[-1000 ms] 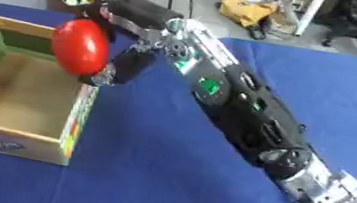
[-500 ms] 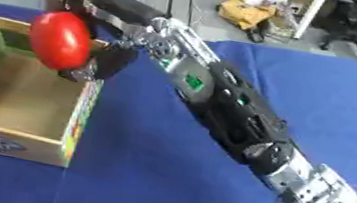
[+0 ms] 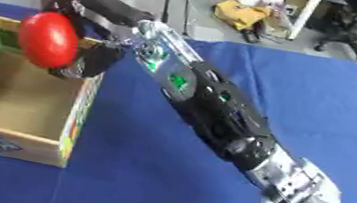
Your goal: Pick up objects on the table and place them in the box.
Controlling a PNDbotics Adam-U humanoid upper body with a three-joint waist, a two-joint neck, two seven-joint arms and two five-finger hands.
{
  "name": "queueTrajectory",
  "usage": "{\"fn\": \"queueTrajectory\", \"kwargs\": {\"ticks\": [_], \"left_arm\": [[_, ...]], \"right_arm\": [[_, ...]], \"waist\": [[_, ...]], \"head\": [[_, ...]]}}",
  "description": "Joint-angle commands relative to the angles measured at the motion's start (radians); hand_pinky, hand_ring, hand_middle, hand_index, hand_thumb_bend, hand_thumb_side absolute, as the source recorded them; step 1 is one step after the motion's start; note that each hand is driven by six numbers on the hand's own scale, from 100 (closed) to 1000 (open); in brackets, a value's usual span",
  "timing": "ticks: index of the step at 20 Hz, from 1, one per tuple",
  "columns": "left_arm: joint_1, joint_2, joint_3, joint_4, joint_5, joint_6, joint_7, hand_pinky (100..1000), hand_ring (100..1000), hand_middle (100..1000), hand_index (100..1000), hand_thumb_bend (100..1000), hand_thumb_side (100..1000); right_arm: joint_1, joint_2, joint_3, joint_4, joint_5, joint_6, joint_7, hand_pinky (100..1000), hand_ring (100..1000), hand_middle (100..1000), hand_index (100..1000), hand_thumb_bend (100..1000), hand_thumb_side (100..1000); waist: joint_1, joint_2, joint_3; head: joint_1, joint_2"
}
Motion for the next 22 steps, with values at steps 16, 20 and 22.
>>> {"fn": "queueTrajectory", "kwargs": {"ticks": [16, 20, 22], "left_arm": [[-0.028, 0.000, -0.008, -0.018, 0.006, -0.004, -0.004, 189, 462, 540, 676, 100, 862], [-0.028, -0.001, -0.008, -0.018, 0.005, -0.004, -0.004, 189, 462, 540, 676, 100, 862], [-0.028, -0.001, -0.007, -0.018, 0.005, -0.004, -0.003, 189, 462, 541, 676, 100, 862]], "right_arm": [[0.037, -0.019, 0.029, -0.078, 0.179, -0.144, 0.058, 677, 799, 827, 537, 100, 413], [0.048, -0.018, 0.033, -0.087, 0.175, -0.175, 0.112, 759, 837, 854, 625, 100, 482], [0.052, -0.022, 0.029, -0.096, 0.170, -0.197, 0.130, 788, 852, 871, 684, 100, 514]], "waist": [[0.006, -0.011, 0.010], [0.008, -0.009, 0.009], [0.009, -0.008, 0.007]], "head": [[-0.009, -0.029], [-0.004, -0.034], [0.001, -0.038]]}}
